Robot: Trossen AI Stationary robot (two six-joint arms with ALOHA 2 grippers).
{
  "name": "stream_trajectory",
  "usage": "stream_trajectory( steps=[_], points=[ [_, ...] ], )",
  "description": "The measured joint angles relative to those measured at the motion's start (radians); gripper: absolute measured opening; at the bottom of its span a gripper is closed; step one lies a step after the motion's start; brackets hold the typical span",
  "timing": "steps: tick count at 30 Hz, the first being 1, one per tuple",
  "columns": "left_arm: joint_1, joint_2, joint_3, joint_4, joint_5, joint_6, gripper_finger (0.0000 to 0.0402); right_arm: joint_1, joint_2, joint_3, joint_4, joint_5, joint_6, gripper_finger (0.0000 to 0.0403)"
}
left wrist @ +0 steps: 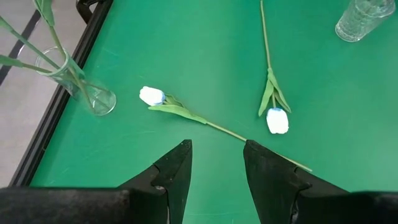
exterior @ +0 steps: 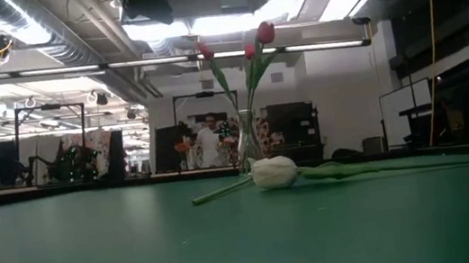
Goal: Sort flowers into vase by color
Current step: Put the black tulip into the bottom right transparent vase
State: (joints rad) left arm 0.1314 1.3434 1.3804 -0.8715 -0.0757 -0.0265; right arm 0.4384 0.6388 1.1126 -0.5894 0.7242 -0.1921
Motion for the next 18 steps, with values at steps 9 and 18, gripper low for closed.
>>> stream_trajectory(
  steps=[9,18],
  points=[
    [0.0,0.0,0.0,0.0,0.0,-0.015,0.0143,0.29,-0.001,-0.001,-0.073,0.233,0.083,0.0],
    [0.0,0.0,0.0,0.0,0.0,-0.019,0.0143,0.636,0.082,-0.002,-0.138,0.457,0.282,0.0]
  ],
)
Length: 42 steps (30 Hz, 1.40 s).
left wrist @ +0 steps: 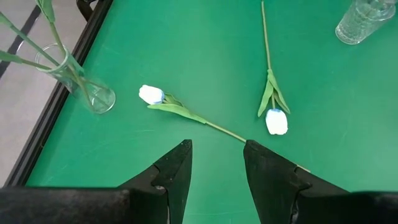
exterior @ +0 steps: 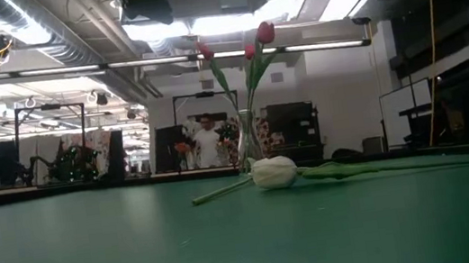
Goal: Sort flowers into vase by color
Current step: Put the black tulip into the bottom right transparent vase
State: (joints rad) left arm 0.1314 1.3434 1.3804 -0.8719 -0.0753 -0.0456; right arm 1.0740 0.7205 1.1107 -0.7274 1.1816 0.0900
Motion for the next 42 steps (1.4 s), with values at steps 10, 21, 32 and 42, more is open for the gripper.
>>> stream_trajectory(
  steps=[10,21,32,42],
  points=[
    [0.0,0.0,0.0,0.0,0.0,0.018,0.0143,0.342,0.172,0.0,0.071,0.347,0.111,0.0],
    [0.0,0.0,0.0,0.031,0.0,0.02,0.0143,0.329,0.373,0.0,0.242,0.347,0.148,0.0],
    [0.0,0.0,0.0,0.071,0.0,0.018,0.0144,0.073,0.44,0.0,0.413,0.346,0.158,0.0],
    [0.0,0.0,0.0,0.07,0.001,-0.005,0.0144,-0.056,0.269,0.0,0.144,0.345,0.212,0.0]
  ],
)
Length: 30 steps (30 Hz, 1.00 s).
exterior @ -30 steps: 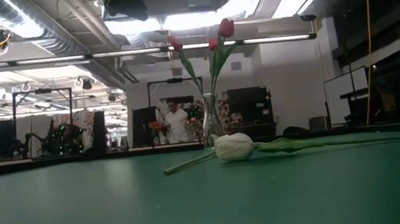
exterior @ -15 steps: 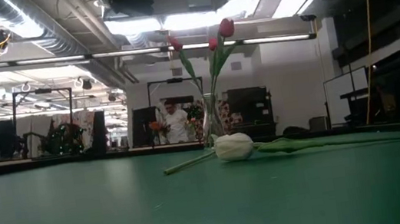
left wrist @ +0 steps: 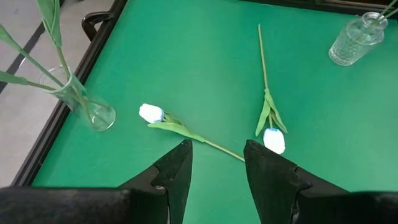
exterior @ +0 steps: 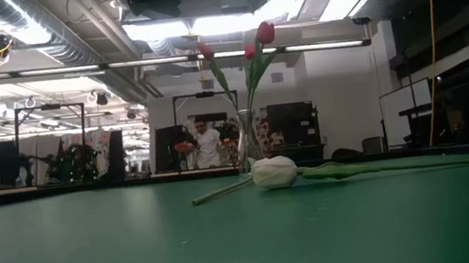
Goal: Sort flowers into vase by color
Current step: Put the black tulip into the bottom right transparent vase
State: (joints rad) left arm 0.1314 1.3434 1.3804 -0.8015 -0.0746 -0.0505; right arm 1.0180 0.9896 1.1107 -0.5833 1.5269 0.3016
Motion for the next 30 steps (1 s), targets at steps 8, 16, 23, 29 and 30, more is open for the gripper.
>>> stream_trajectory(
  steps=[8,16,23,29,30],
  points=[
    [0.0,0.0,0.0,0.0,0.0,-0.002,0.0144,0.091,-0.239,0.0,-0.28,0.001,-0.002,0.0],
    [0.0,0.0,0.0,-0.001,-0.045,-0.085,0.0144,0.267,-0.482,-0.064,-0.585,0.003,0.2,0.0],
    [0.0,0.0,0.0,-0.002,-0.066,-0.168,0.0144,0.285,-0.61,-0.28,-0.423,0.003,0.226,0.0],
    [0.0,0.0,0.0,-0.002,-0.096,-0.23,0.0144,0.317,-0.626,-0.558,-0.125,0.006,0.316,0.0],
    [0.0,0.0,0.0,-0.002,-0.097,-0.236,0.0144,0.34,-0.625,-0.596,-0.062,0.007,0.322,0.0]
  ],
)
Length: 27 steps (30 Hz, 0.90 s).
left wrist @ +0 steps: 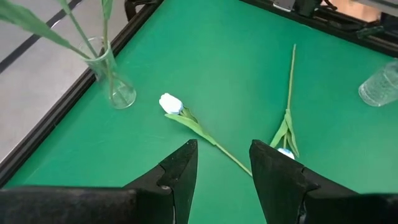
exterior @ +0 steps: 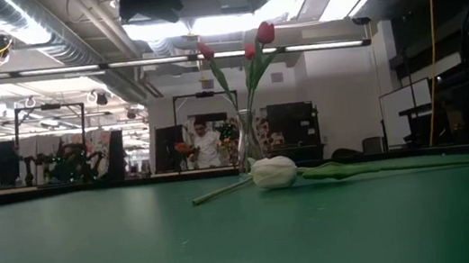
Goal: Sort flowers into vase by color
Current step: Put the black tulip into the bottom right transparent vase
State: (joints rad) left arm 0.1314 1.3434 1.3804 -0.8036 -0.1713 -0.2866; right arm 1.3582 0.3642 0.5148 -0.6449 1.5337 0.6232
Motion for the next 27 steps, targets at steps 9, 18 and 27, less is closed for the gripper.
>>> stream_trajectory(
  steps=[9,18,27],
  points=[
    [0.0,0.0,0.0,0.0,-0.045,-0.054,0.0143,0.075,0.137,-0.061,0.416,0.0,-0.109,0.0],
    [0.001,0.0,0.0,0.004,-0.096,-0.1,0.0143,0.076,0.461,0.177,0.342,-0.001,-0.307,0.0],
    [0.002,0.0,0.0,0.02,-0.169,-0.127,0.0143,0.196,0.503,0.283,0.18,-0.002,-0.347,0.0]
  ],
)
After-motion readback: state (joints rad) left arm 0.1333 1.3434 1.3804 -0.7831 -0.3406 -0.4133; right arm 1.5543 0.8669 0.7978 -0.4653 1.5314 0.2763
